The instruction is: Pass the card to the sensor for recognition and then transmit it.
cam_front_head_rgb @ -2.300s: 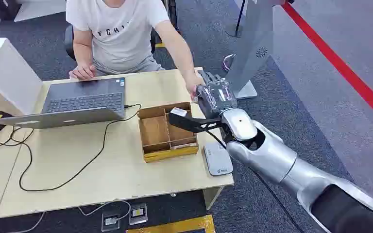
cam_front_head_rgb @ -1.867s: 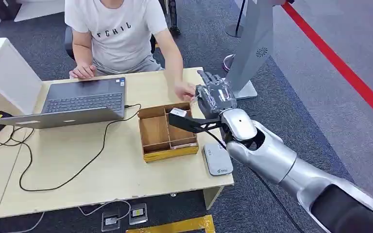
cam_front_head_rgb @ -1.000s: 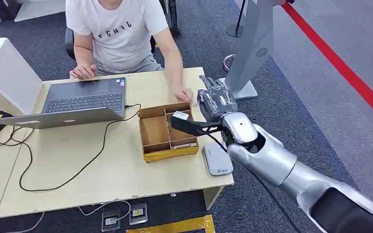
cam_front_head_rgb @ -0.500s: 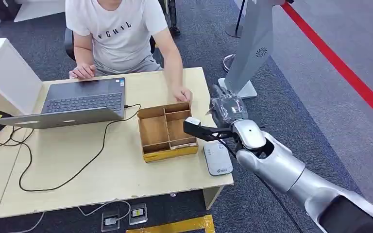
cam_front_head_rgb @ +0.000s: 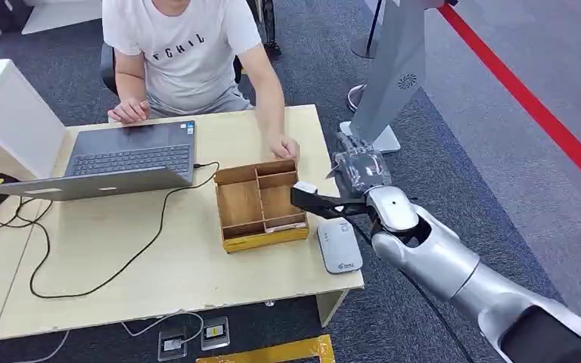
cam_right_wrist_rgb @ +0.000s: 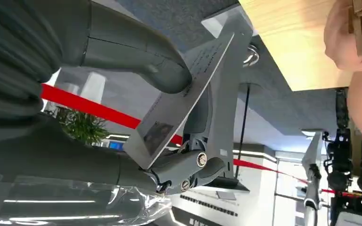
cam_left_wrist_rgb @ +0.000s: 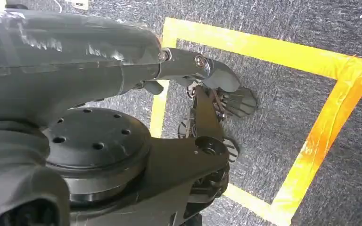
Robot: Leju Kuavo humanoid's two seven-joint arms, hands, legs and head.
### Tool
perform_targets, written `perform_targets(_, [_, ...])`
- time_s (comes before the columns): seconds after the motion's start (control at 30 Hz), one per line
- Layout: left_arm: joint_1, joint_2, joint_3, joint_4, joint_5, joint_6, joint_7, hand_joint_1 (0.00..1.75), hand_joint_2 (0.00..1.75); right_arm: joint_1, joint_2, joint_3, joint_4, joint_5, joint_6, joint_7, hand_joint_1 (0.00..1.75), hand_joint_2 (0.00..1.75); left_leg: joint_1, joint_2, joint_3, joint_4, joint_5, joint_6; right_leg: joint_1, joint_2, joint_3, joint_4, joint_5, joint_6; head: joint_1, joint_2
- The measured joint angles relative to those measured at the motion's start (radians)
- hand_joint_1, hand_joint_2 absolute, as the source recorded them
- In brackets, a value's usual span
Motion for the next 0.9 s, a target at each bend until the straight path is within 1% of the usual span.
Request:
perform_targets(0.37, [0.0,0.0,0.0,0.0,0.0,-0.002,0.0,0.0,0.0,0.003,-0.002,0.0,-0.004,0.001,0.017,0.002,1.75,1.75,0.0,0.0,0.0,0.0,0.0,0.0,0.0,0.0,0.0,0.0,0.0,0.0,0.0,0.0])
perform_targets(0.57, [0.0,0.0,0.0,0.0,0.0,-0.002,0.0,0.0,0.0,0.027,-0.001,0.004,-0.004,0.012,0.025,-0.001,1.75,1.75,0.0,0.0,0.0,0.0,0.0,0.0,0.0,0.0,0.0,0.0,0.0,0.0,0.0,0.0])
perform_targets(0.9, [0.0,0.0,0.0,0.0,0.006,-0.002,0.0,0.0,0.0,0.074,-0.001,0.008,-0.003,-0.001,0.015,-0.021,1.75,1.75,0.0,0.0,0.0,0.0,0.0,0.0,0.0,0.0,0.0,0.0,0.0,0.0,0.0,0.0])
